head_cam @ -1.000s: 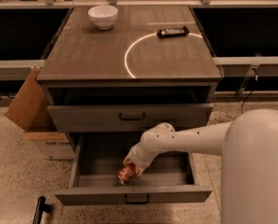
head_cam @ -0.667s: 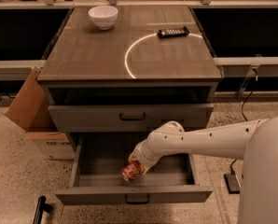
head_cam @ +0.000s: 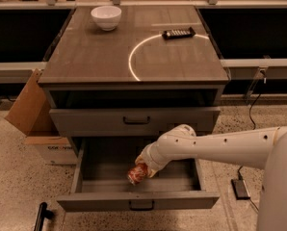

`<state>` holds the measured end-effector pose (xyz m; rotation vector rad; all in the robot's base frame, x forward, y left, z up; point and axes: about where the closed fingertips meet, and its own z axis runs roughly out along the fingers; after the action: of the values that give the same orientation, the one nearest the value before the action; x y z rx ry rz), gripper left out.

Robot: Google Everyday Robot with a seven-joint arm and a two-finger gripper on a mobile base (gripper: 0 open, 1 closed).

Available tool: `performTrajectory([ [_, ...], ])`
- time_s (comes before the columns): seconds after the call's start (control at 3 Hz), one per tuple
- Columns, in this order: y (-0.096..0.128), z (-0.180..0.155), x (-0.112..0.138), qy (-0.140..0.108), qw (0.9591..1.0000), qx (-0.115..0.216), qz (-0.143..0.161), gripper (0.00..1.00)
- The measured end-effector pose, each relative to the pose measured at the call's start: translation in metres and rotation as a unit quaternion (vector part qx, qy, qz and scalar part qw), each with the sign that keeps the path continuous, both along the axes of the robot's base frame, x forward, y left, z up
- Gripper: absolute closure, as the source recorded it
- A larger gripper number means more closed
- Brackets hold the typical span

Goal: Pick coke can from middle drawer and place on counter

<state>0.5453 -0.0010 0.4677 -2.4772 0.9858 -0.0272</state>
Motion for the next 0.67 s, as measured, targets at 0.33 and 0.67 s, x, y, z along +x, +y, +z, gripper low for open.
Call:
performTrajectory([
  [0.33,-0.018,0.032,-0.001,-0.033,0.9991,0.022,-0.012,1.00],
  [0.67,-0.045,0.069,-0.007,-0.072,0.9955,0.054,-0.028,1.00],
])
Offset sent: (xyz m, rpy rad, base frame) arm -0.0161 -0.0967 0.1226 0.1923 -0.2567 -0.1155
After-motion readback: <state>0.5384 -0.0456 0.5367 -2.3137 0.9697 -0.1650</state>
